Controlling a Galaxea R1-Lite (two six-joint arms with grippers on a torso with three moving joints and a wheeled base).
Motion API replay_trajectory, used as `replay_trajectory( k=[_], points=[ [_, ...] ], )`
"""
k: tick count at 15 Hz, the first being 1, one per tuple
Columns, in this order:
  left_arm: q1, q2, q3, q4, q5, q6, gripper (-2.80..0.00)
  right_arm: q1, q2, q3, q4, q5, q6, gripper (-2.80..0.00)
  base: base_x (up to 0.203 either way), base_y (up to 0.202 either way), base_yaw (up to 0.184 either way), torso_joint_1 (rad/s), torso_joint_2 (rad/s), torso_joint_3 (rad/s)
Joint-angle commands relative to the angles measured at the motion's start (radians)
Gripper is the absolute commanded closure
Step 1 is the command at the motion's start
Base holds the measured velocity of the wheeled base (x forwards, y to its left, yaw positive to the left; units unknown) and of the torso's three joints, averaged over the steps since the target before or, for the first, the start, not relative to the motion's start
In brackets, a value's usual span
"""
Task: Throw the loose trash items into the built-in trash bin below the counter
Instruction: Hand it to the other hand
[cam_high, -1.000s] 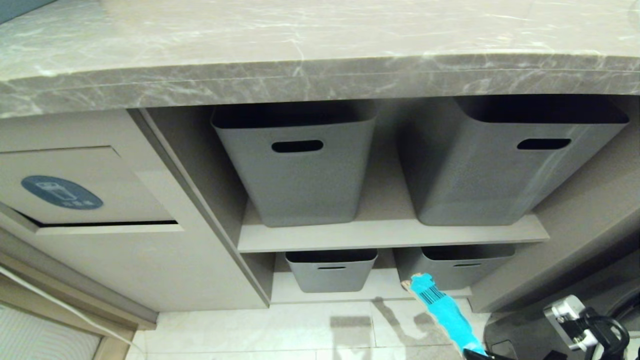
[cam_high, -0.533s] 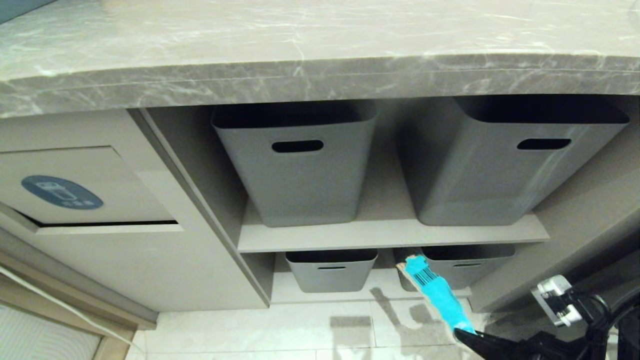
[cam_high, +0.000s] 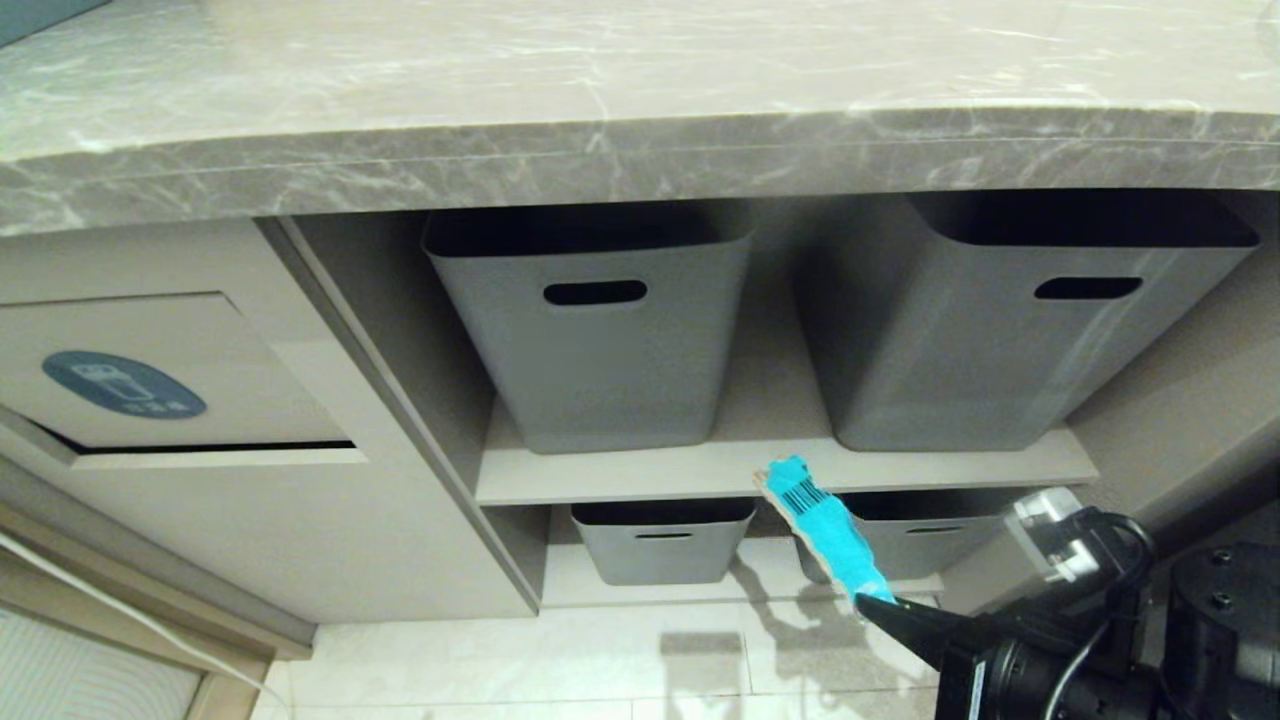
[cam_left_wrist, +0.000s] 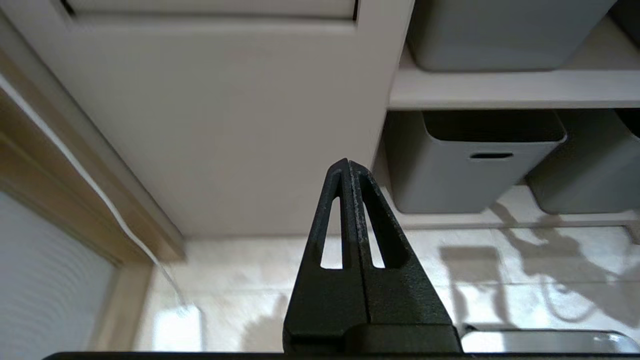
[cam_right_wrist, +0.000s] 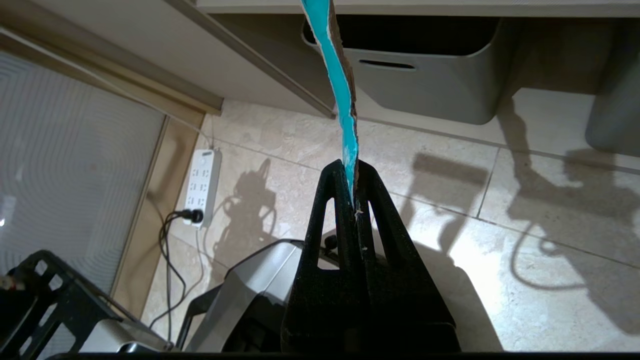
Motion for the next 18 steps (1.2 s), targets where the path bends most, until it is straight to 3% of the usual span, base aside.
replay_trajectory(
  k=[1,3,5,6,8,9,11,13,15,16,18],
  points=[
    [0.001,0.012,-0.049,0.004,0.001,0.030,0.00,0.005,0.015,-0.001,-0.006,0.000,0.004,0.00,0.000,0.000,0.000,0.000,0.00,0.000],
    [0.002,0.021,-0.141,0.020,0.012,0.036,0.00,0.015,0.008,0.010,-0.007,0.002,0.004,0.00,0.000,0.000,0.000,0.000,0.00,0.000],
    [-0.003,0.132,-0.249,0.023,0.001,0.017,0.00,0.023,0.023,-0.013,-0.007,0.007,0.004,0.00,0.000,0.000,0.000,0.000,0.00,0.000],
    [-0.017,0.206,-0.311,0.023,-0.028,-0.006,-2.80,0.038,0.035,-0.031,-0.008,0.014,0.004,0.00,0.000,0.000,0.000,0.000,0.00,0.000],
    [-0.060,0.351,-0.415,0.024,-0.148,-0.077,-2.80,0.057,0.039,-0.068,-0.010,0.022,0.005,0.00,0.000,0.000,0.000,0.000,0.00,0.000],
    [-0.079,0.413,-0.455,0.024,-0.225,-0.181,-2.80,0.067,0.035,-0.080,-0.012,0.031,0.007,0.00,0.000,0.000,0.000,0.000,0.00,0.000],
    [-0.104,0.489,-0.508,0.020,-0.388,-0.536,-2.80,0.087,0.027,-0.096,-0.039,0.073,0.017,0.00,0.000,0.000,0.000,0.000,0.00,0.000],
    [-0.117,0.552,-0.525,0.007,-0.586,-0.830,-2.80,0.087,0.028,-0.098,-0.074,0.118,0.024,0.00,0.000,0.000,0.000,0.000,0.00,0.000],
    [-0.137,0.636,-0.515,-0.046,-0.690,-0.995,-2.80,0.087,0.029,-0.102,-0.085,0.167,0.038,0.00,0.000,0.000,0.000,0.000,0.00,0.000],
    [-0.183,0.651,-0.500,-0.077,-0.706,-1.040,-2.80,0.087,0.029,-0.105,-0.084,0.203,0.059,0.00,0.000,0.000,0.000,0.000,0.00,0.000],
    [-0.278,0.662,-0.438,-0.125,-0.713,-1.068,-2.80,0.087,0.025,-0.107,-0.085,0.262,0.073,0.00,0.000,0.000,0.000,0.000,0.00,0.000]
  ],
)
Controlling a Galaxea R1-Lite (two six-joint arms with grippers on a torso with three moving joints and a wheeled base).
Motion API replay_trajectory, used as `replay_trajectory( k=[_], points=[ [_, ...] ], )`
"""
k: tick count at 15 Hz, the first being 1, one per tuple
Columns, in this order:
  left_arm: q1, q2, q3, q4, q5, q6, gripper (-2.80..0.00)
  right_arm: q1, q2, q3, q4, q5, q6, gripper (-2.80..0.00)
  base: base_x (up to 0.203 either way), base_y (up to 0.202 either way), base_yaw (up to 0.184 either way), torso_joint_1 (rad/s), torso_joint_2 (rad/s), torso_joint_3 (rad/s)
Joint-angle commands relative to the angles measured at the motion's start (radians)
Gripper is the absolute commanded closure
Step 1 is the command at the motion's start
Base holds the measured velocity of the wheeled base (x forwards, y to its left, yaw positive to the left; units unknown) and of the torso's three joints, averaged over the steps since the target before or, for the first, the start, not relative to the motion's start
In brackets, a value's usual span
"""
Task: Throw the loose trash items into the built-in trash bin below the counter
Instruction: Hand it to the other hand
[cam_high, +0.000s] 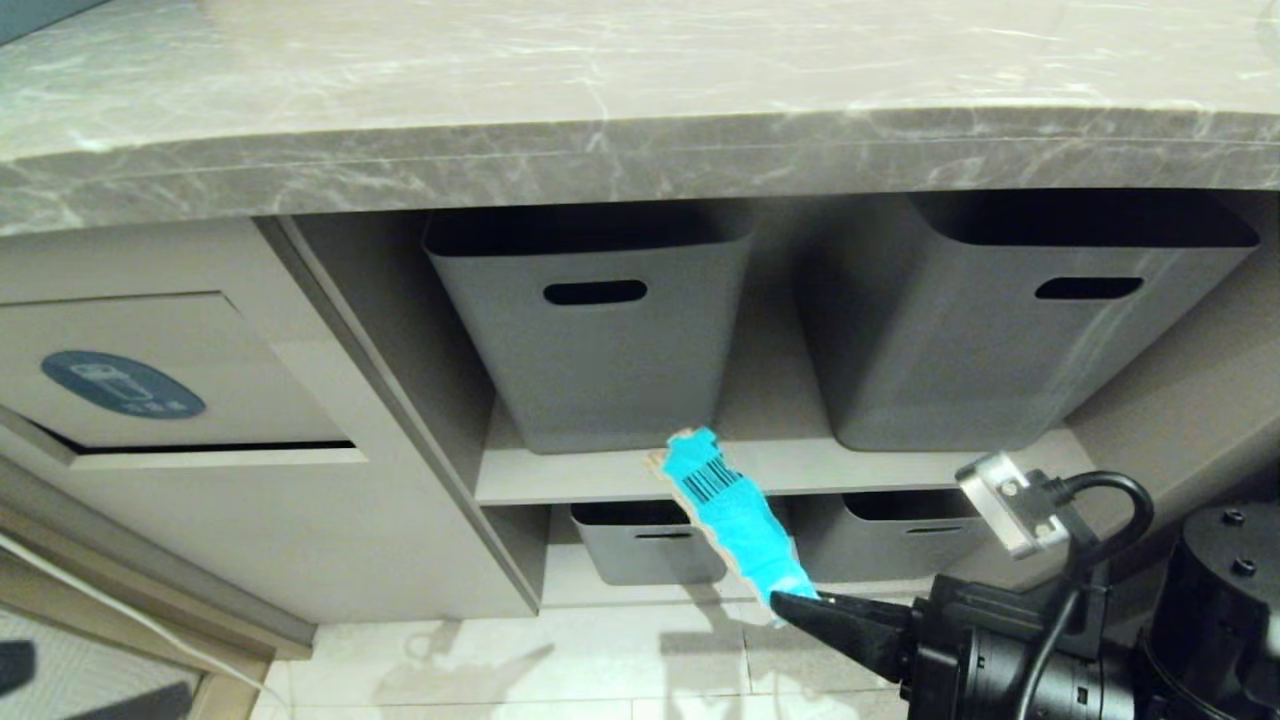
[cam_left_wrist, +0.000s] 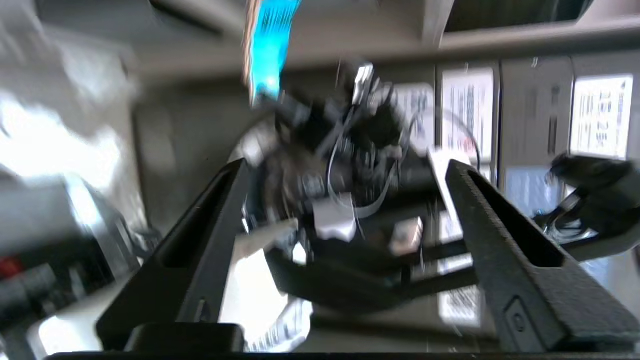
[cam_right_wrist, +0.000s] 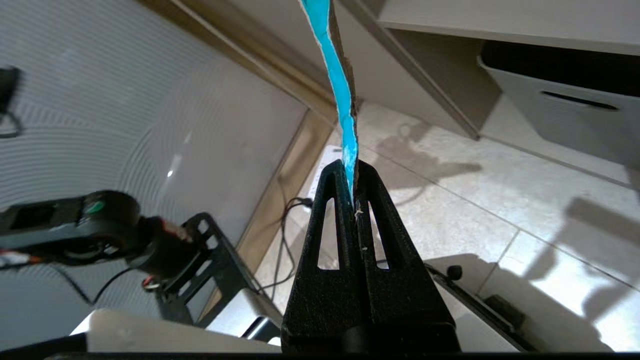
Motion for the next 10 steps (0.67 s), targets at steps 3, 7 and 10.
replay_trajectory(
  k=[3,7,10],
  points=[
    [-0.053,0.104,0.083,-0.100,-0.004,-0.013,-2.80,0.003,-0.008,-0.017,-0.003,0.108,0.004,0.00,0.000,0.000,0.000,0.000,0.00,0.000],
    [-0.058,0.260,0.101,-0.234,-0.001,0.078,-2.80,0.109,0.007,-0.050,0.043,0.145,0.005,0.00,0.000,0.000,0.000,0.000,0.00,0.000],
    [-0.105,0.282,0.109,-0.255,-0.001,0.118,-2.80,0.131,0.048,-0.096,0.050,0.209,0.008,0.00,0.000,0.000,0.000,0.000,0.00,0.000]
  ],
)
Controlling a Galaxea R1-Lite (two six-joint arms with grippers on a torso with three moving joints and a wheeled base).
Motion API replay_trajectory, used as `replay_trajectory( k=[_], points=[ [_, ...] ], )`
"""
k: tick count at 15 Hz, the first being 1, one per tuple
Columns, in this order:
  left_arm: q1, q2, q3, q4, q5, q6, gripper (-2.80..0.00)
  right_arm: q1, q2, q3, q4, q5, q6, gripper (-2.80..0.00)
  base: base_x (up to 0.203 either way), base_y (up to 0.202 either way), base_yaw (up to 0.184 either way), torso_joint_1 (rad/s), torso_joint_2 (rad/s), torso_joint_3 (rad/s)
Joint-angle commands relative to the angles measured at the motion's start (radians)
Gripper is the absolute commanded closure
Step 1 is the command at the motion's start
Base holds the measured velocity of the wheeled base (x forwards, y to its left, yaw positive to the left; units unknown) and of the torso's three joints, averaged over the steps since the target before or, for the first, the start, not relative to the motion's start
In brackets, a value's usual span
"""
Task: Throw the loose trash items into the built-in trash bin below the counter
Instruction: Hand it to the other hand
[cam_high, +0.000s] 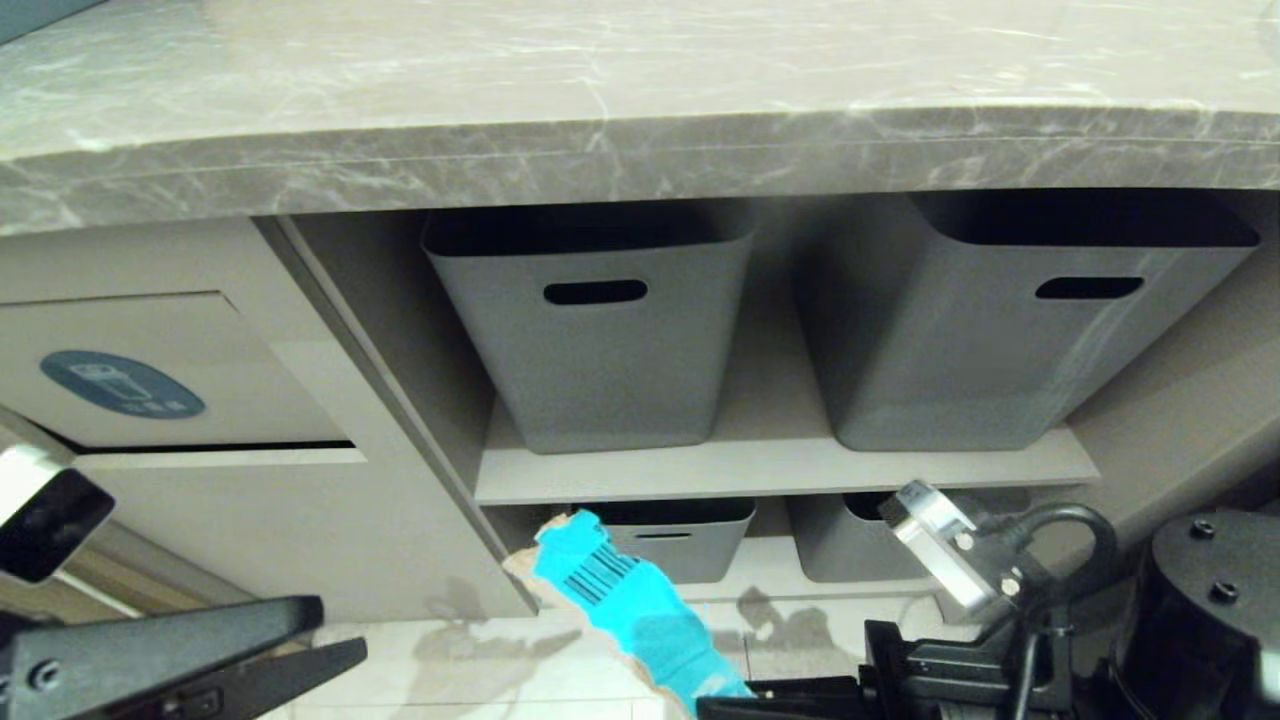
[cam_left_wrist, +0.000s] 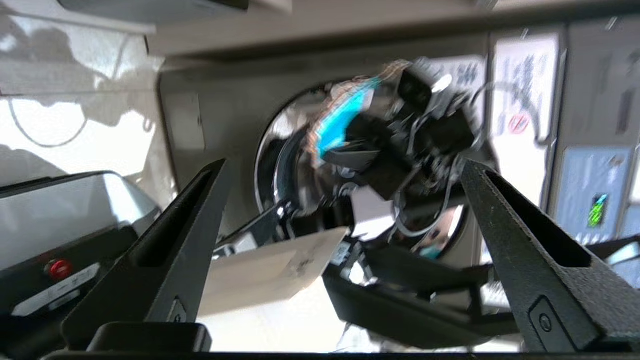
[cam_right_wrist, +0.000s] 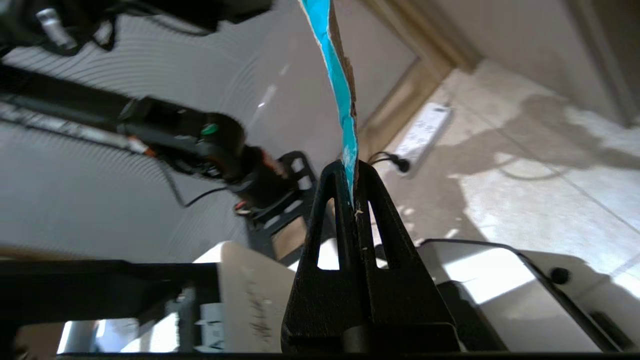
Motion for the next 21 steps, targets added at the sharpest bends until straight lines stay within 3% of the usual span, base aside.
replay_trajectory(
  k=[1,6,11,17,21],
  points=[
    [-0.024,0.025,0.003,-0.003,-0.004,0.016,-2.80,0.010,0.032,-0.027,-0.004,0.033,0.003,0.00,0.000,0.000,0.000,0.000,0.00,0.000],
    [-0.044,0.052,0.004,-0.016,-0.004,0.072,-2.80,0.077,0.112,-0.134,-0.003,0.061,0.087,0.00,0.000,0.000,0.000,0.000,0.00,0.000],
    [-0.079,0.100,-0.003,-0.017,-0.004,0.228,-2.80,0.089,0.138,-0.129,-0.003,0.064,0.090,0.00,0.000,0.000,0.000,0.000,0.00,0.000],
    [-0.116,0.109,-0.010,-0.019,-0.004,0.289,-2.80,0.121,0.162,-0.172,-0.004,0.070,0.159,0.00,0.000,0.000,0.000,0.000,0.00,0.000],
    [-0.116,0.160,-0.004,-0.111,-0.002,0.295,-2.80,0.156,0.172,-0.175,-0.004,0.103,0.161,0.00,0.000,0.000,0.000,0.000,0.00,0.000]
  ],
)
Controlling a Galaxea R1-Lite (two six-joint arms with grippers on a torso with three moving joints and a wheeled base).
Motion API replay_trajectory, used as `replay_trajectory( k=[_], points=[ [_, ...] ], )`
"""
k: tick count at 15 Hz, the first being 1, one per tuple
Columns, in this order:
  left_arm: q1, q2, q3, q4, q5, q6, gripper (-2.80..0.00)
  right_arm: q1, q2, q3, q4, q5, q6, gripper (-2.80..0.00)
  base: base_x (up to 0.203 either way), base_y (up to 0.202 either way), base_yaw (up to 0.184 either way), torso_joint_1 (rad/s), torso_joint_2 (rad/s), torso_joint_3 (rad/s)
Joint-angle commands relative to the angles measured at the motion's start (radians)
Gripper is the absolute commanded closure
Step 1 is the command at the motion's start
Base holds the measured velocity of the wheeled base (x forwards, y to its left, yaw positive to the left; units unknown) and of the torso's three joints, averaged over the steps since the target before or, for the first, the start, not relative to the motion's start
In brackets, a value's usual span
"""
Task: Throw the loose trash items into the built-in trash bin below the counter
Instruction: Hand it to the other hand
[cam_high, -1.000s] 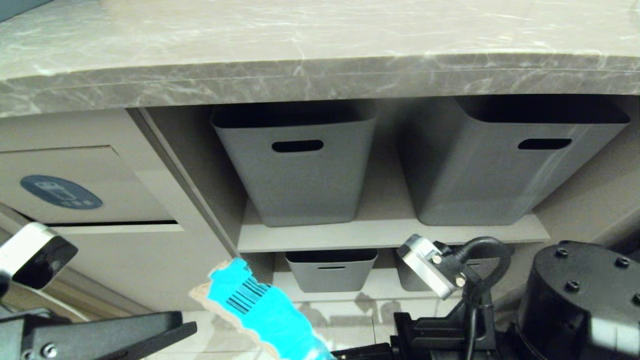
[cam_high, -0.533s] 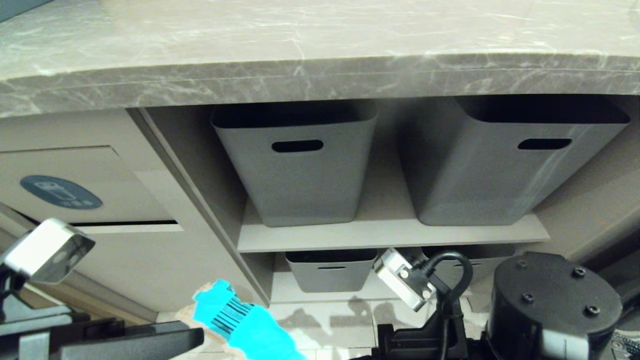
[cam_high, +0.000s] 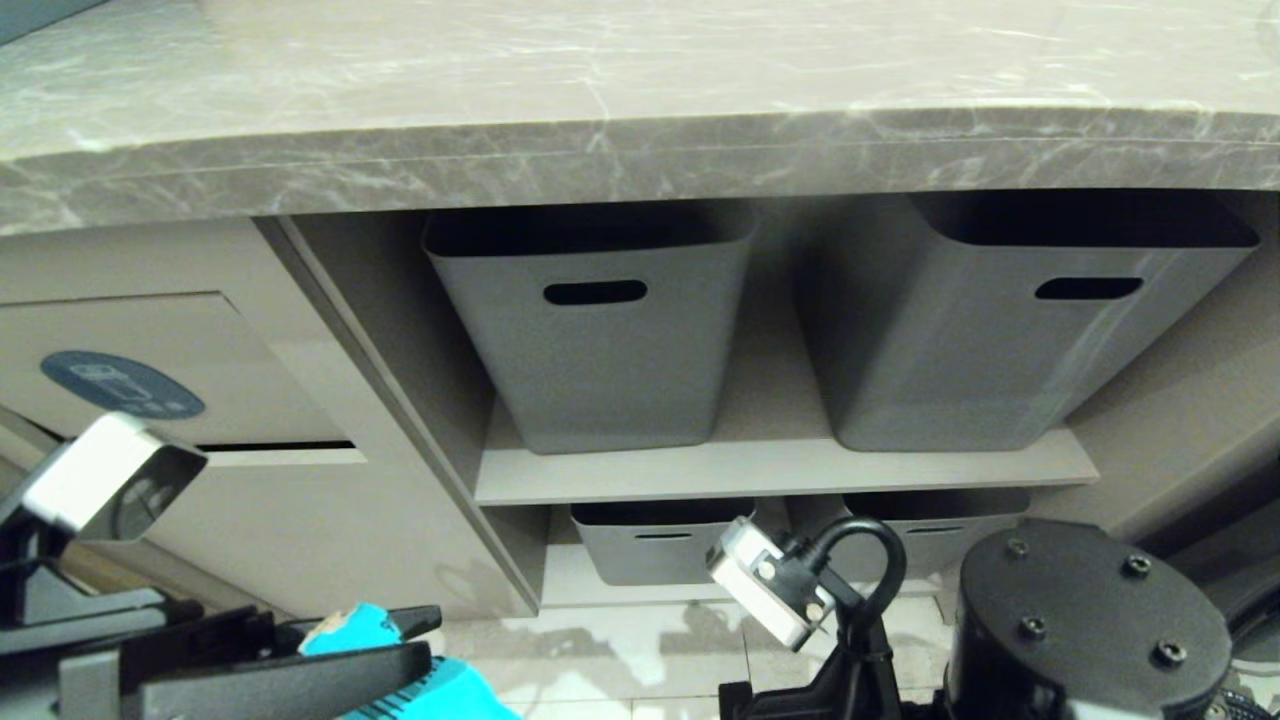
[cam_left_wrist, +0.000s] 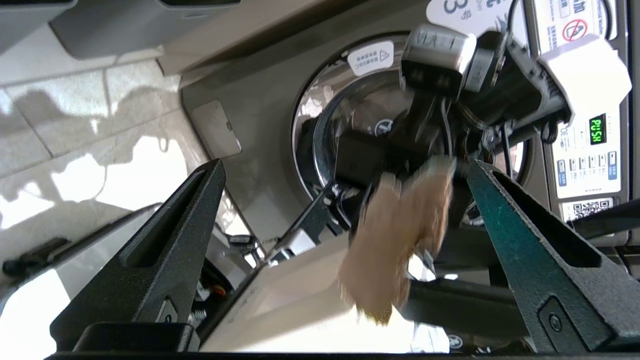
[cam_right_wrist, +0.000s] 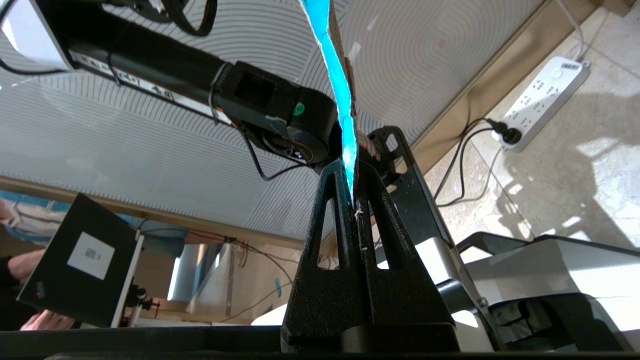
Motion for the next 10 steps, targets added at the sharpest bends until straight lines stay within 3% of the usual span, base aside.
replay_trajectory(
  k=[1,6,7,10],
  points=[
    [0.000,0.027,-0.001,-0.012,-0.004,-0.003,-2.80,0.010,0.013,-0.002,-0.006,0.004,0.004,0.00,0.000,0.000,0.000,0.000,0.00,0.000],
    [-0.007,0.009,0.011,-0.013,-0.004,-0.003,-2.80,0.011,0.044,-0.026,-0.011,0.003,0.005,0.00,0.000,0.000,0.000,0.000,0.00,0.000],
    [-0.006,0.009,0.009,-0.013,-0.003,-0.005,0.00,0.012,0.046,-0.035,-0.012,0.003,0.007,0.00,0.000,0.000,0.000,0.000,0.00,0.000],
    [-0.008,-0.010,0.020,-0.008,-0.002,-0.005,0.00,0.010,0.055,-0.040,-0.012,0.003,0.008,0.00,0.000,0.000,0.000,0.000,0.00,0.000]
  ],
)
